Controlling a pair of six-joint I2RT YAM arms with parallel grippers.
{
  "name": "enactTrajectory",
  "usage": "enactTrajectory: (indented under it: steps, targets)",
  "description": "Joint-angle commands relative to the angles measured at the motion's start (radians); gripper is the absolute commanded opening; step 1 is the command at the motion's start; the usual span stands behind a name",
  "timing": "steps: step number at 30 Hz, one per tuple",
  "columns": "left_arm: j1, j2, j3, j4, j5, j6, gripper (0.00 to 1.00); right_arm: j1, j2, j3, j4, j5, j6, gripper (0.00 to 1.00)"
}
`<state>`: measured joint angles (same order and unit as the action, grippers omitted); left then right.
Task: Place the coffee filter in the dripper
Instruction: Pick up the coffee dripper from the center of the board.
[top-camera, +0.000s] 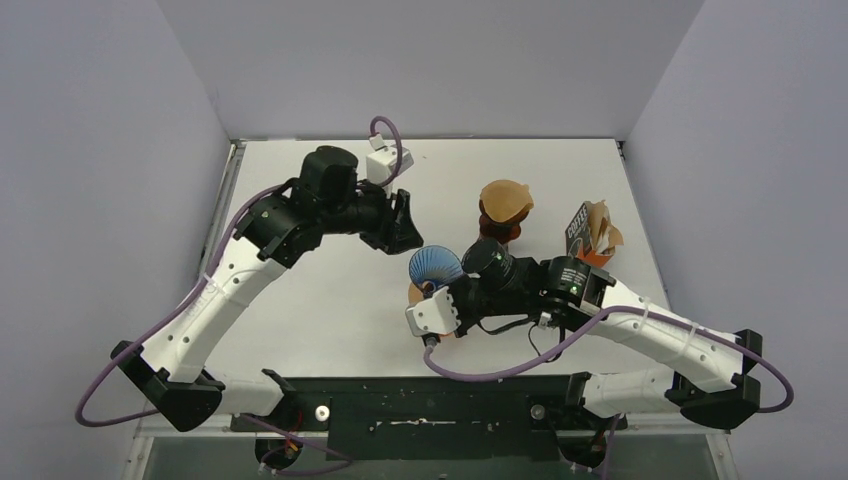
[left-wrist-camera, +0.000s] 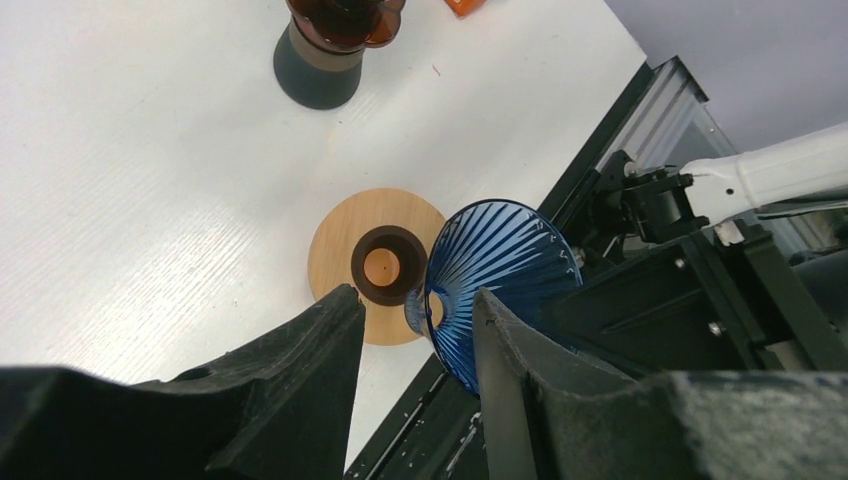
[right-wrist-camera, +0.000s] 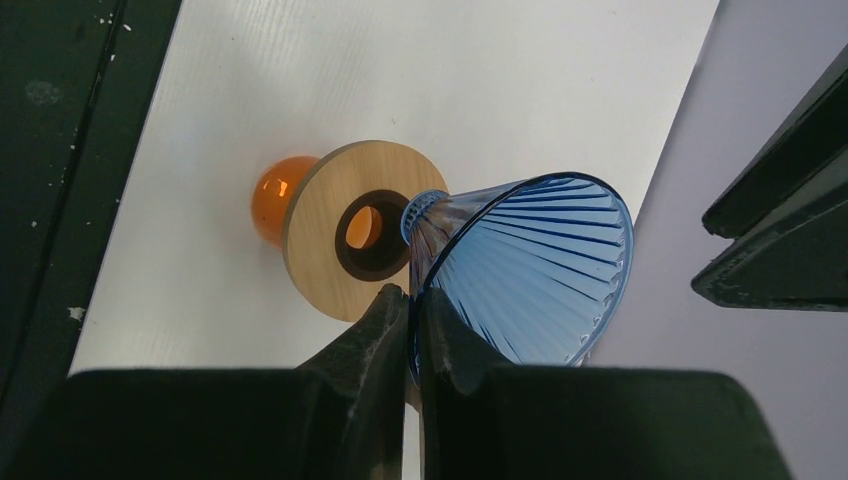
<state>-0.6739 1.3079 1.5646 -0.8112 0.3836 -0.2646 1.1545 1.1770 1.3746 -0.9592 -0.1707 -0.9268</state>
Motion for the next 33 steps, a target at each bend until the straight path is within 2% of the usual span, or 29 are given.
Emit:
enactTrajectory:
  steps: [1,22,33]
  targets:
    - [-0.047,0.028,0.083,-0.088,-0.076,0.063,0.42,0.032,0.011,0.065,-0.031,0.065,-0.049,0.0]
    - [-0.144,0.098,0.094,-0.17,-0.144,0.088,0.44,0.14,0.05,0.094,-0.1,0.168,-0.064,0.0]
    - [-0.161,0.108,0.088,-0.196,-0.154,0.092,0.3,0.155,0.044,0.09,-0.098,0.215,-0.062,0.0]
